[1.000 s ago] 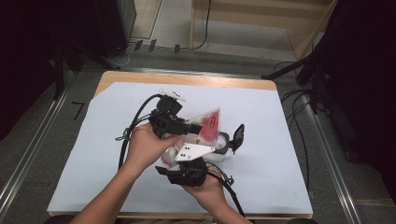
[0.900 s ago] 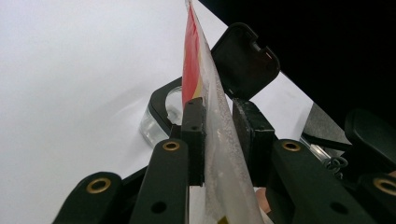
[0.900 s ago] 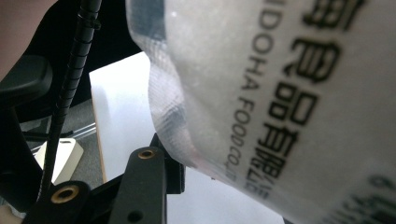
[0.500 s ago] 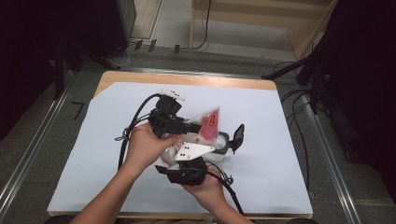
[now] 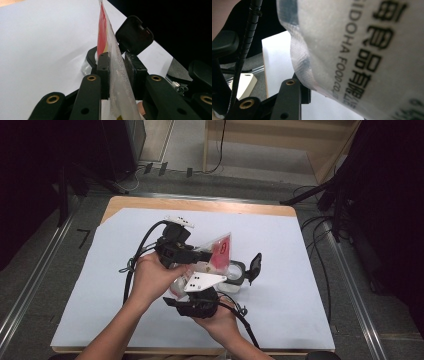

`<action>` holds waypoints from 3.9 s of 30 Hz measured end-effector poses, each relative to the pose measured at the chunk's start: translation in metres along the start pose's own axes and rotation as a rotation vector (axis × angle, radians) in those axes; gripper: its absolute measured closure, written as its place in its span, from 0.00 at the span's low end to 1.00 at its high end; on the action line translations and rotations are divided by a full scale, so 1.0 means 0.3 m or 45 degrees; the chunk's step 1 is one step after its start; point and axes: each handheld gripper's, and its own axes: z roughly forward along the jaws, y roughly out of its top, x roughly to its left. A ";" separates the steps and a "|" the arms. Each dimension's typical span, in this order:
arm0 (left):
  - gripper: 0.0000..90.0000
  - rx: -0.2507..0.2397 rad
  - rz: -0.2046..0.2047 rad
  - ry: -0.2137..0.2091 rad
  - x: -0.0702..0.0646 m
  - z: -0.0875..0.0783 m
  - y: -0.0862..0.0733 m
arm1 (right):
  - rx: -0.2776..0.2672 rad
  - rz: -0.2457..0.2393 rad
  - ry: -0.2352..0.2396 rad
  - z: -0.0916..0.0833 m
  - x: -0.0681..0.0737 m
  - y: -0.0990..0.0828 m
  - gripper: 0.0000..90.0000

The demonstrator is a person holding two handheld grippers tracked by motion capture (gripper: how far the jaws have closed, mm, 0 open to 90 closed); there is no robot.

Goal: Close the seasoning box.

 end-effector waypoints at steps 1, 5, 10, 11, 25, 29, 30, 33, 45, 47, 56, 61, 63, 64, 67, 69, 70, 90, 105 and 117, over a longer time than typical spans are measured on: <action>0.84 0.000 0.000 0.000 0.000 0.000 0.000 | 0.000 0.000 0.000 0.000 0.000 0.000 0.71; 0.84 -0.002 0.002 0.007 0.004 -0.002 -0.001 | 0.001 -0.006 0.001 0.005 -0.002 0.001 0.71; 0.85 -0.016 -0.006 0.009 0.003 -0.001 0.008 | -0.009 -0.007 -0.002 0.004 -0.010 0.005 0.71; 0.85 -0.016 -0.006 0.009 0.003 -0.001 0.008 | -0.009 -0.007 -0.002 0.004 -0.010 0.005 0.71; 0.85 -0.038 -0.013 0.021 0.020 -0.014 0.012 | 0.004 -0.029 0.007 0.017 -0.025 0.023 0.71; 0.85 -0.052 -0.018 0.016 0.024 -0.018 0.012 | 0.007 -0.042 0.007 0.021 -0.028 0.029 0.71; 0.85 -0.045 -0.012 0.025 0.023 -0.019 0.012 | 0.008 -0.044 0.012 0.020 -0.028 0.030 0.71; 0.85 -0.033 -0.009 0.026 0.020 -0.018 0.013 | 0.007 -0.040 0.013 0.019 -0.027 0.029 0.71; 0.85 -0.039 0.003 0.015 0.022 -0.011 0.018 | 0.000 -0.020 0.009 0.020 -0.030 0.026 0.71; 0.85 -0.030 0.007 0.020 0.017 -0.012 0.020 | -0.007 -0.018 0.008 0.018 -0.029 0.026 0.71; 0.84 -0.031 0.012 0.006 0.016 -0.007 0.021 | -0.019 -0.011 -0.003 0.017 -0.026 0.022 0.71; 0.84 -0.030 0.007 -0.003 0.015 -0.002 0.021 | -0.025 0.003 -0.004 0.017 -0.025 0.018 0.71; 0.83 -0.036 0.009 -0.003 0.010 -0.003 0.023 | -0.028 0.005 0.003 0.015 -0.024 0.019 0.71; 0.83 -0.040 0.009 -0.008 0.007 -0.003 0.024 | -0.034 0.008 0.001 0.012 -0.023 0.020 0.71; 0.83 -0.034 0.014 -0.009 0.006 -0.002 0.026 | -0.035 0.014 0.003 0.010 -0.022 0.020 0.71; 0.83 -0.033 0.013 -0.016 0.006 0.002 0.027 | -0.036 0.018 -0.001 0.008 -0.022 0.020 0.71; 0.83 -0.033 0.012 -0.012 0.005 0.004 0.028 | -0.035 0.023 0.002 0.007 -0.022 0.019 0.71; 0.83 -0.024 0.022 -0.014 0.011 0.012 0.027 | -0.018 0.004 -0.009 0.008 -0.026 0.012 0.71; 0.83 -0.031 0.027 -0.012 0.003 0.011 0.027 | -0.016 -0.010 -0.013 0.008 -0.024 0.013 0.71; 0.83 -0.031 0.021 -0.017 0.004 0.011 0.027 | -0.014 -0.008 -0.017 0.008 -0.023 0.014 0.71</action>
